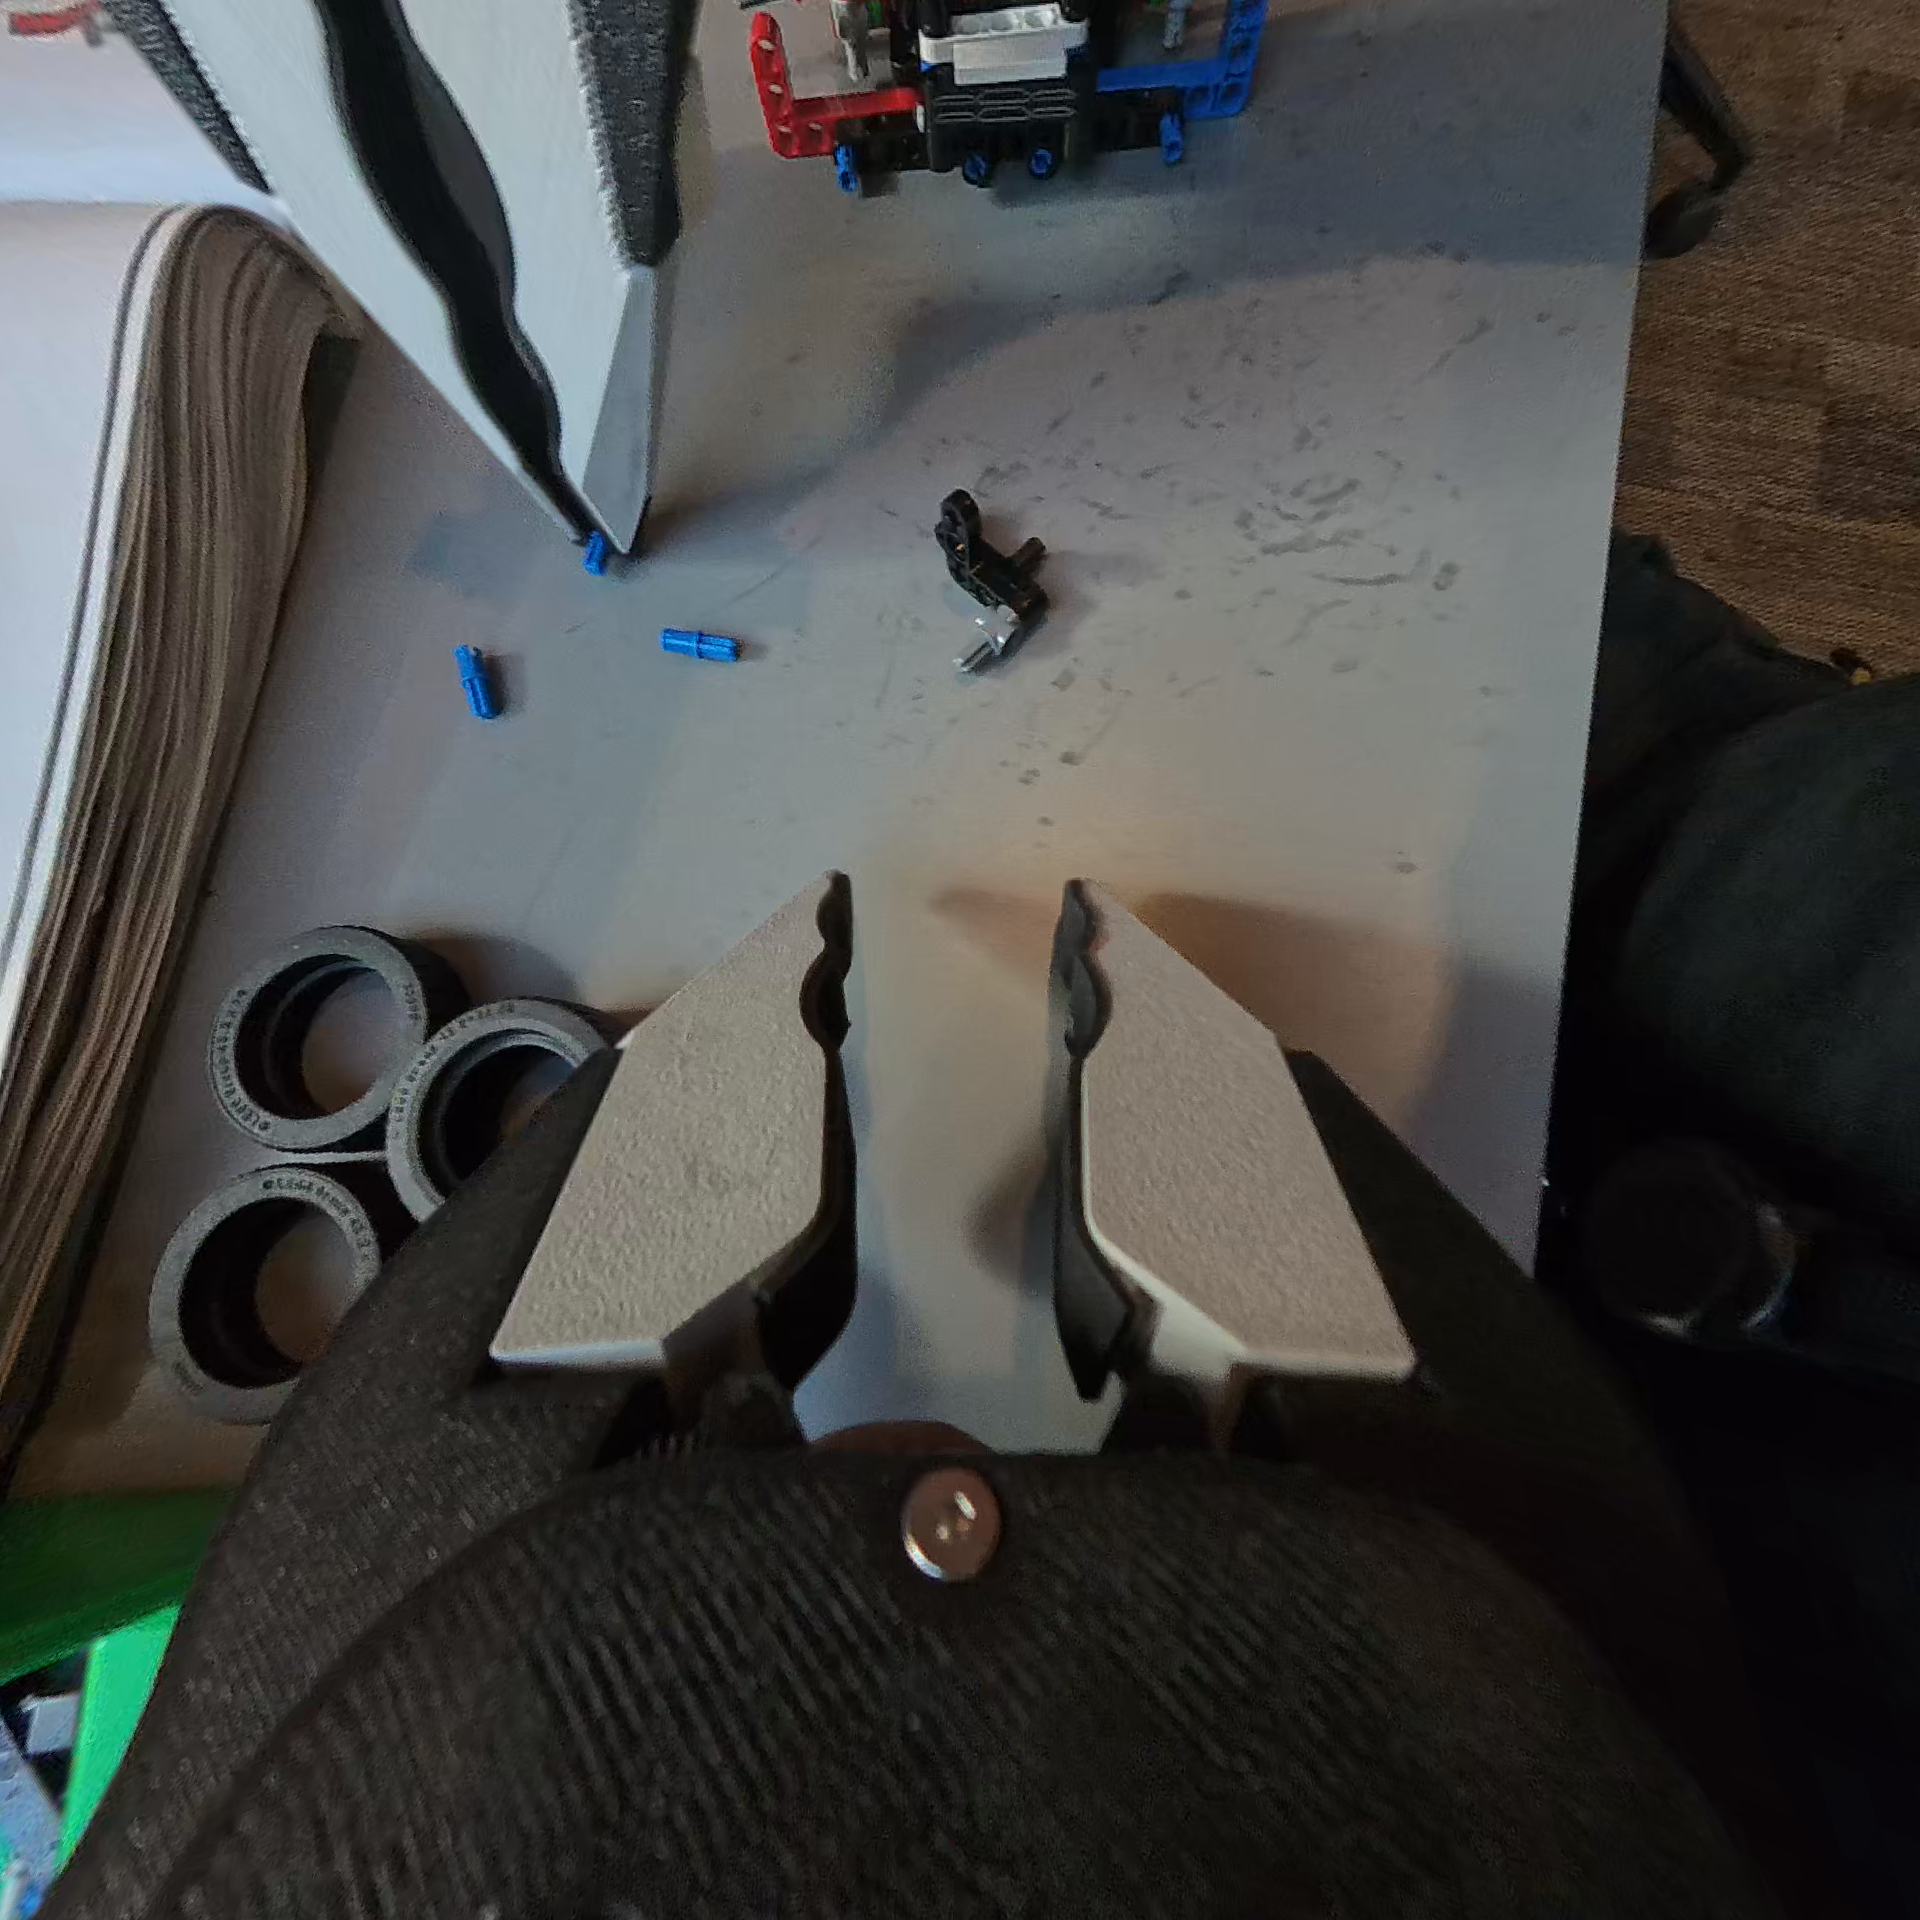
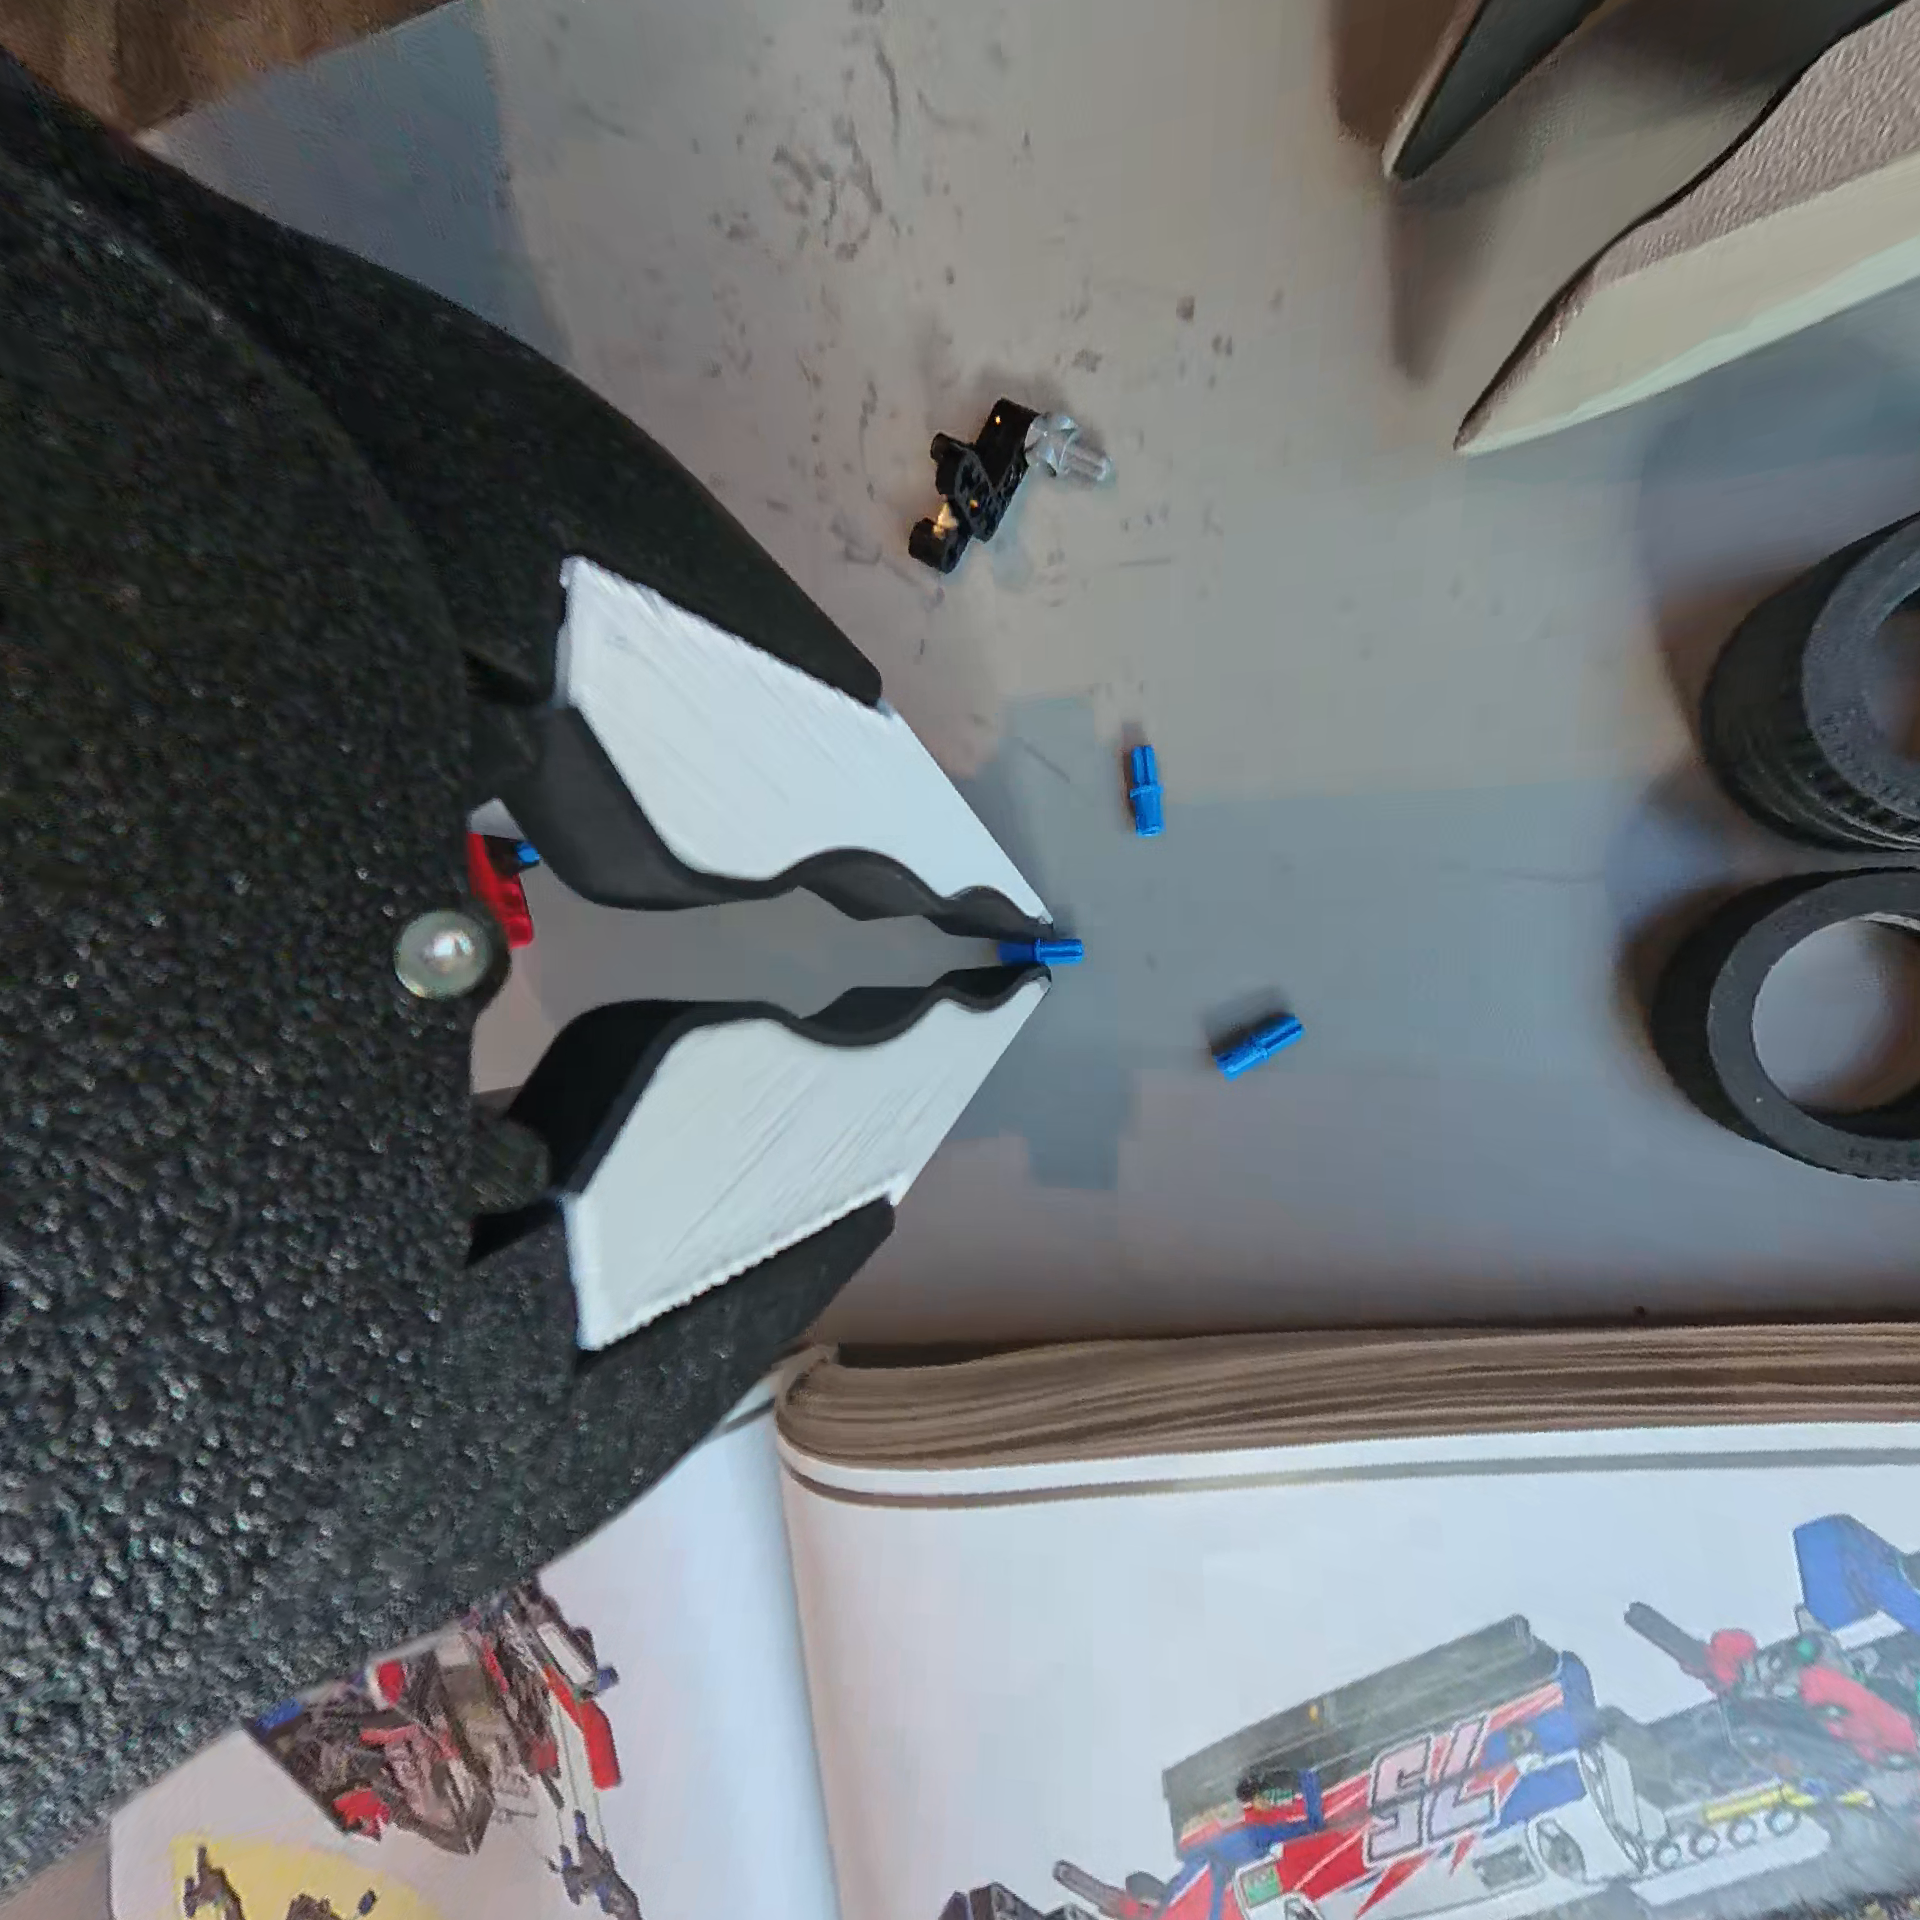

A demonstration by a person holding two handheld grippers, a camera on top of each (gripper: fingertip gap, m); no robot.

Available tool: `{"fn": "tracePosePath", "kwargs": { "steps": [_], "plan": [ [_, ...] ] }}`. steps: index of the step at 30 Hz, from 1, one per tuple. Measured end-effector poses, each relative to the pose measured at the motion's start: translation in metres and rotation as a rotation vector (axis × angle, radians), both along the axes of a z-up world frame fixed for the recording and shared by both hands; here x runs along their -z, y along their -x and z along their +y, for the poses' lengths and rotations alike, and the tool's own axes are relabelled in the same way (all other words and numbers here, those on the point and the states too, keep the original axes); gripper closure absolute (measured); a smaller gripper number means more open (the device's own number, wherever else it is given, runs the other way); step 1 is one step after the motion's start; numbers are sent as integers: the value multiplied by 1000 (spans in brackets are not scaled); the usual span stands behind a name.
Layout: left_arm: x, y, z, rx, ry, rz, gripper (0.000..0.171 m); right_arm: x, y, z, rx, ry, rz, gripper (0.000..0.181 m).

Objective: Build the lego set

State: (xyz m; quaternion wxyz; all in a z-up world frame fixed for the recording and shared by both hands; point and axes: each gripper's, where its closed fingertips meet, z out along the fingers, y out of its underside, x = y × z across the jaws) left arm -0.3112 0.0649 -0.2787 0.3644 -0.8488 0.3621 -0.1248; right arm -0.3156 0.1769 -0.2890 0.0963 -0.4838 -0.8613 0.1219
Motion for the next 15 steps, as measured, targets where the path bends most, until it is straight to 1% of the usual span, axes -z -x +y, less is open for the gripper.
{"fn": "tracePosePath", "kwargs": {
  "steps": [3, 7, 10, 11, 12, 14, 15],
  "plan": [
    [-9, 4, 14, -5, -63, 16, 135, -13, -8, -13, 71, 59, 51, 177],
    [-19, 1, 38, 56, -175, 104, 132, -37, -24, -41, 189, 197, 108, 177],
    [-18, -6, 41, 112, -197, 120, 125, -54, -37, -57, 279, 261, 178, 177],
    [-18, -8, 40, 128, -207, 116, 125, -59, -42, -60, 309, 273, 206, 177],
    [-18, -9, 40, 135, -220, 120, 129, -62, -47, -65, 336, 295, 232, 177],
    [-16, -11, 41, 158, -249, 155, 144, -66, -56, -75, 389, 366, 273, 177],
    [-16, -13, 42, 172, -271, 177, 146, -65, -60, -78, 418, 408, 275, 177]
  ]
}}
